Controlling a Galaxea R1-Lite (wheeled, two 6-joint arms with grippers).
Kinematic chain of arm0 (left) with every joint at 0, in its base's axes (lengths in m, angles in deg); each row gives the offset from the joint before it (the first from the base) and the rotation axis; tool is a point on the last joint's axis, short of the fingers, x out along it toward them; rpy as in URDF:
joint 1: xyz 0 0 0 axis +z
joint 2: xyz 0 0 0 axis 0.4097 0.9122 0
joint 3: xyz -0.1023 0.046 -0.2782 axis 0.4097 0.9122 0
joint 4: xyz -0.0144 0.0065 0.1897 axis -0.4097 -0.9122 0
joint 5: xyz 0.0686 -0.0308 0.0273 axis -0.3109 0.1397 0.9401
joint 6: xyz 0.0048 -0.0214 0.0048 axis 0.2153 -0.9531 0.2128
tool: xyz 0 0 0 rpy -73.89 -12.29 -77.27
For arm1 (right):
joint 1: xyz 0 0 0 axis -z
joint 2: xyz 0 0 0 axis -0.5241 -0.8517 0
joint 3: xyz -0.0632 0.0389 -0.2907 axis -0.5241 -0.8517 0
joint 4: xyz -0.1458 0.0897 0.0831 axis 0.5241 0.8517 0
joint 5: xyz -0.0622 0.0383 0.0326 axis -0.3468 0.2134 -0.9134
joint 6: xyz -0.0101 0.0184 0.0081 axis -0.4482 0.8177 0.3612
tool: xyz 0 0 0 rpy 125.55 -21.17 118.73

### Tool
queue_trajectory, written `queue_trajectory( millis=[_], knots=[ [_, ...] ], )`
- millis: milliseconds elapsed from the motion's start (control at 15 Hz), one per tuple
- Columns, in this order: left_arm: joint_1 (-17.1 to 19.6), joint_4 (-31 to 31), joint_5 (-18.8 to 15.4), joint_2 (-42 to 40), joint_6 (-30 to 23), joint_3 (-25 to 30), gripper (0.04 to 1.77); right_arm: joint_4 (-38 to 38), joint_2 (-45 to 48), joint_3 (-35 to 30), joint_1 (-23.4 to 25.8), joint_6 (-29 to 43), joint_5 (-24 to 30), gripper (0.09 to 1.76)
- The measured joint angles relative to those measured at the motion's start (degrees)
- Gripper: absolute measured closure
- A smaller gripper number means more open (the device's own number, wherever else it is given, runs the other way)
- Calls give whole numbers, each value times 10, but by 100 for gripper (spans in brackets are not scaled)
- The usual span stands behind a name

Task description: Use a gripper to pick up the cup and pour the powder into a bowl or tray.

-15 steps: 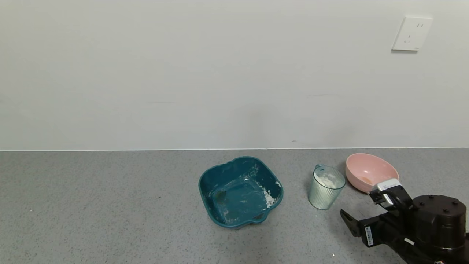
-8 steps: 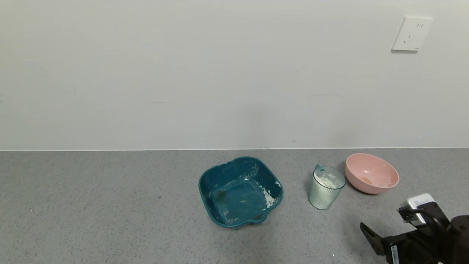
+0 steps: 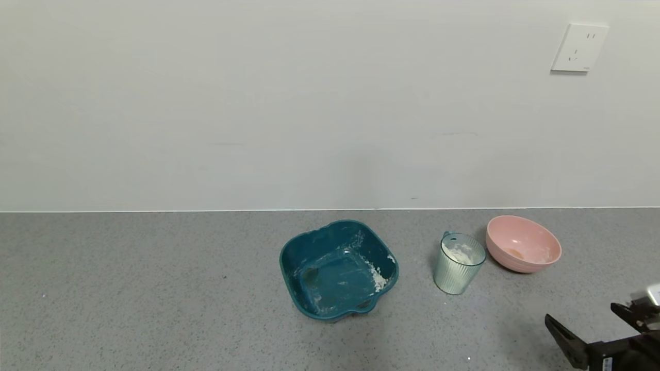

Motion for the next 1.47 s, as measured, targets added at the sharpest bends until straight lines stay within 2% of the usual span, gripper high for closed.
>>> queue_trajectory(
  millis=[267,467,800,1200,1467],
  knots=[
    [0,0,0,0,0,0,9,119,146,4,60,-23,81,15],
    [0,0,0,0,0,0,9,199,262,9,96,-32,114,15],
    [0,0,0,0,0,0,9,250,417,4,135,-36,124,15],
    [0,0,0,0,0,0,9,318,559,0,194,-37,136,15],
    [0,0,0,0,0,0,9,302,611,-1,213,10,145,15]
  ],
)
